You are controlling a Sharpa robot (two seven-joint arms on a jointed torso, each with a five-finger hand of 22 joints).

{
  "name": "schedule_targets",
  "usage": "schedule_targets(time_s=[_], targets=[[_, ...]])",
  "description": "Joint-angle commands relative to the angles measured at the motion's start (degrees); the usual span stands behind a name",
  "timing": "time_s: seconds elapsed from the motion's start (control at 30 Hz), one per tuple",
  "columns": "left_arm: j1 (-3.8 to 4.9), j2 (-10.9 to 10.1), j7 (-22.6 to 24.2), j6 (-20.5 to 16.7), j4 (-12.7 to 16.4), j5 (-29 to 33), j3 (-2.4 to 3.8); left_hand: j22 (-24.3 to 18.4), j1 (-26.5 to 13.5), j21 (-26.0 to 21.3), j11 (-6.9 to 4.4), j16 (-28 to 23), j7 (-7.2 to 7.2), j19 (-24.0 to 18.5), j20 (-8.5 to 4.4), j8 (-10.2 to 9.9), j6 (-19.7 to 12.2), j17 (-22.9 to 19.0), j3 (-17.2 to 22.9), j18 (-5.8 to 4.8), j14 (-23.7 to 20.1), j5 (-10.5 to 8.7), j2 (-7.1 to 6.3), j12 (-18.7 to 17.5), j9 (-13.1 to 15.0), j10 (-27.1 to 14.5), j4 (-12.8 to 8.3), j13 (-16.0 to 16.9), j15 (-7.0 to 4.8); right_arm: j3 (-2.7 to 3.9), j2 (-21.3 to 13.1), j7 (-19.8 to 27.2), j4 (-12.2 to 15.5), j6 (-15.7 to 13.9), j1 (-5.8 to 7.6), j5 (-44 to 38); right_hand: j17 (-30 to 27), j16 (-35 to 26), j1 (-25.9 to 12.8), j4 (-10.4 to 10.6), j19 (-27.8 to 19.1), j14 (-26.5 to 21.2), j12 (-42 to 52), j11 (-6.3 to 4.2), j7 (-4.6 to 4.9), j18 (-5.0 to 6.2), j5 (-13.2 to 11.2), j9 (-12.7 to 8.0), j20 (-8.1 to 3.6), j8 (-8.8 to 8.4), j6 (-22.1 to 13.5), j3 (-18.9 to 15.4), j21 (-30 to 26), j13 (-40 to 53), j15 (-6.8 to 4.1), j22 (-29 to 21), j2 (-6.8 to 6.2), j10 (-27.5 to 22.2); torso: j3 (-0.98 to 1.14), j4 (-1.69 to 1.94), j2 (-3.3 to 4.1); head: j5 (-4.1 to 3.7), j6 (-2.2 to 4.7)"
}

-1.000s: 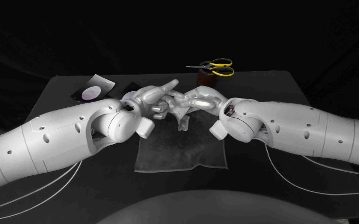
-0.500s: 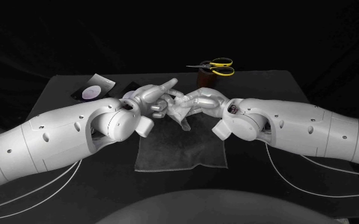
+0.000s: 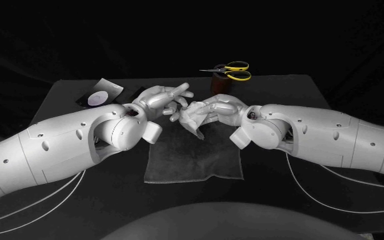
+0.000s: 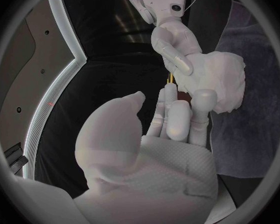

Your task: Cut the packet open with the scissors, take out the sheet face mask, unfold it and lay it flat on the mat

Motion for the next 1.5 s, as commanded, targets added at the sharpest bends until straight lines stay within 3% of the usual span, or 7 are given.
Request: schedule_targets(time_s=[0.03, 0.2, 0.6, 0.7, 0.9, 1.13, 1.5], targets=[[0.06, -0.4, 4.9, 1.4, -0.2, 0.7, 0.06, -2.7, 2.3, -2.2, 0.07, -1.7, 0.04, -1.8, 0.08, 0.0, -0.6, -3.3, -0.3, 0.80, -2.2, -0.19, -0.49, -1.1, -0.1, -1.1, -0.4, -1.2, 0.10, 0.03, -0.3, 0.5, 0.2, 1.3, -0.03, 3.9, 0.0, -0.2, -0.1, 0.3, 0.0, 0.6, -0.1, -0.05, 1.62, -0.48, -0.2, 0.1, -0.60, 0.33, 0.4, 0.0, 0.3, 0.0, -0.02, 0.2, 0.45, 0.6, 0.01, 0.00, 0.00, -0.14, 0.00], [0.06, -1.1, 6.3, 1.2, -0.6, 0.8, 0.07, -7.2, 5.5, -6.1, 0.33, -5.3, 0.24, -4.7, 0.30, 0.2, -1.0, -10.1, -0.5, 1.57, -6.8, -0.21, -1.08, -2.9, -0.3, -2.8, -1.3, -3.4, 0.37, 0.04, -0.7, 1.2, 0.4, 0.9, -0.04, 7.1, 0.0, -0.3, -0.1, 0.3, 0.0, 0.8, -0.2, -0.07, 1.61, -0.52, -0.2, 0.1, -0.71, 0.32, 0.4, 0.1, 0.8, 0.0, -0.07, 0.7, 0.44, 0.7, 0.02, -0.01, -0.01, -0.29, 0.00], [0.04, -3.2, 9.0, 0.2, -0.5, 3.6, 0.07, -7.6, 6.6, -6.6, 0.52, -5.7, 0.35, -4.6, 0.40, 0.3, -1.1, -11.2, -0.7, 1.58, -7.4, -0.18, -1.45, -3.3, -0.3, -3.1, -1.7, -4.2, 0.49, 0.17, -2.7, 4.5, 3.3, 2.3, -0.09, 13.6, 0.0, -0.9, -0.1, 0.1, -0.4, 1.1, -0.4, 0.15, 1.86, -0.71, -0.2, 0.0, -0.90, 0.02, -0.3, 0.1, 1.8, 0.0, -0.01, 2.0, 0.23, 0.1, 0.04, 0.00, -0.04, -0.81, 0.00], [0.04, -3.7, 9.4, 0.2, -0.4, 4.0, 0.06, -11.0, 7.1, -9.3, 0.82, -7.4, 0.59, -6.9, 0.62, 0.3, -1.3, -14.3, -0.8, 2.21, -9.6, -0.18, -1.69, -3.5, -0.4, -3.4, -1.8, -4.7, 0.77, 0.24, -3.4, 5.4, 4.1, 3.6, -0.09, 14.4, -0.1, -1.2, -0.3, 0.0, -0.6, 1.1, -0.5, 0.35, 2.08, -0.82, -0.1, -0.1, -0.89, -0.19, -0.7, -0.1, 2.2, -0.1, 0.12, 2.5, -0.01, -0.5, 0.06, -0.01, -0.05, -0.77, 0.00], [0.02, -4.3, 9.5, 0.6, -0.1, 5.1, 0.05, -12.3, 7.1, -10.4, 0.98, -8.1, 0.71, -7.8, 0.79, 0.4, -1.3, -15.7, -0.9, 2.41, -10.7, -0.18, -1.76, -3.7, -0.5, -3.6, -1.6, -5.2, 0.95, 0.32, -4.5, 6.6, 5.7, 6.0, -0.10, 15.1, -0.1, -2.2, -2.2, -0.4, -1.2, 1.1, -0.4, 0.80, 2.53, -0.82, 0.0, -0.1, -0.38, -0.46, -1.7, -4.0, 1.9, 0.0, 0.52, 2.4, -3.27, -2.0, 0.08, -0.09, -0.04, -0.61, 0.00], [-0.01, -4.4, 9.4, 1.2, 0.1, 5.6, 0.04, -12.2, 7.1, -10.4, 1.00, -8.1, 0.73, -7.7, 0.81, 0.4, -1.4, -15.7, -1.0, 2.39, -10.7, -0.18, -1.79, -3.7, -0.5, -3.6, -1.6, -5.2, 0.97, 0.34, -5.0, 6.7, 6.3, 7.1, -0.13, 15.3, 0.1, -3.4, -6.6, 3.3, 0.4, 0.8, -0.3, 1.08, 2.68, 1.10, -0.1, 0.1, 1.82, -0.59, -3.3, -12.3, -2.0, 0.1, 0.82, -2.5, -7.34, -3.2, 0.01, -0.06, -0.02, -0.70, 0.00], [-0.02, -4.3, 9.1, 1.8, 0.3, 5.7, 0.04, -12.1, 7.1, -10.4, 1.02, -8.1, 0.74, -7.7, 0.82, 0.4, -1.4, -15.6, -1.0, 2.36, -10.7, -0.18, -1.82, -3.7, -0.5, -3.6, -1.6, -5.3, 0.98, 0.34, -5.1, 6.0, 6.4, 8.5, -0.21, 15.3, 0.2, -4.8, -9.8, 8.2, 1.8, -1.0, -0.3, 1.62, 3.15, 1.20, -0.2, 0.2, 2.39, -0.78, -5.2, -21.9, -5.4, 0.1, 1.41, -7.4, -9.79, -5.1, 0.00, -0.01, -0.02, -1.05, 0.10]])
